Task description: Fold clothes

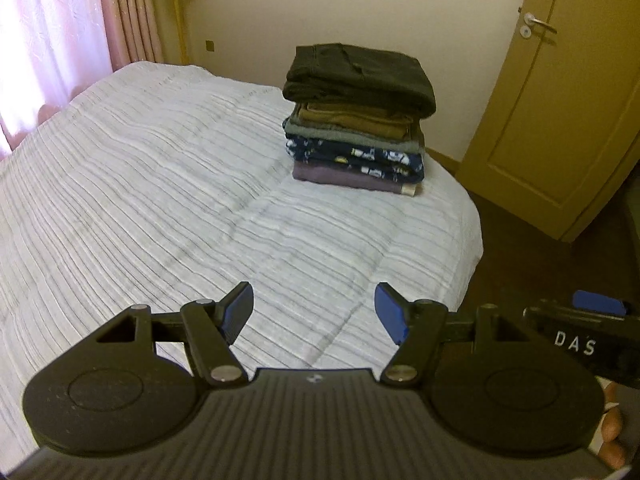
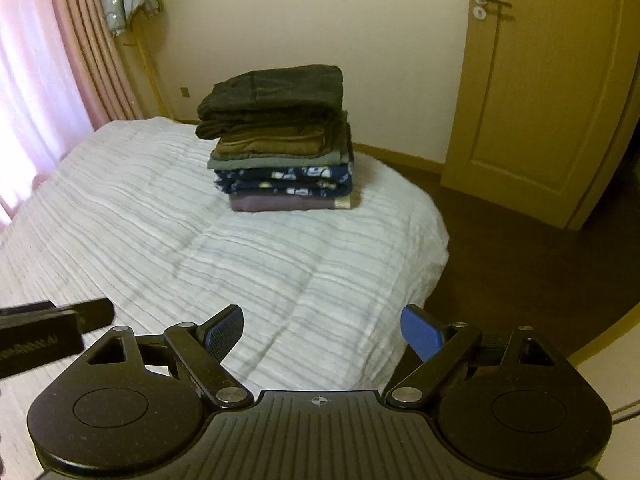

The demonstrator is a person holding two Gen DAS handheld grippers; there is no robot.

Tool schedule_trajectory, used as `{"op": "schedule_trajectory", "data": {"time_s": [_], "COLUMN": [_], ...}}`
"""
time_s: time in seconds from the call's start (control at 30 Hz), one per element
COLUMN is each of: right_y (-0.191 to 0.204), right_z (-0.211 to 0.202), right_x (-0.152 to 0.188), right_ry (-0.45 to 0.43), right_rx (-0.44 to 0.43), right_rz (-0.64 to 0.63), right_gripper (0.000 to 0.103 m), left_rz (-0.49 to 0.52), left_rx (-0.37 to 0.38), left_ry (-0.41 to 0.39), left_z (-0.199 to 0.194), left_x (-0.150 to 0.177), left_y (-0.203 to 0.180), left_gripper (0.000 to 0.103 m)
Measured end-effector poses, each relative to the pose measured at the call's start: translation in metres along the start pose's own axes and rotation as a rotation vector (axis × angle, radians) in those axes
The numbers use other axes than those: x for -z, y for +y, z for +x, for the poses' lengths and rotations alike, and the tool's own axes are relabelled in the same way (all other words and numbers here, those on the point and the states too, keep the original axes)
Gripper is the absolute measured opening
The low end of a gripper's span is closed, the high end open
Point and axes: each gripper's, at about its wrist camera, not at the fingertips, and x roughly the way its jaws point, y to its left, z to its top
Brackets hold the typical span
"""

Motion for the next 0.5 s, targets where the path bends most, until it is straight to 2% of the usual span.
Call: {"op": "schedule_trajectory", "data": {"time_s": [0.5], "right_y": [-0.001], "right_z": [0.021], "right_x": [-0.002], "right_ry": [0.043], "right_rx": [-0.017], "right_rz": [-0.004], "right_gripper": [0.089], "left_rz": [0.009], "left_rx": [-0.017], "left_ry": [0.018], "left_z": [0.013], "left_x": [0.001], "left_y": [-0.006], "left_gripper": [0.064]}}
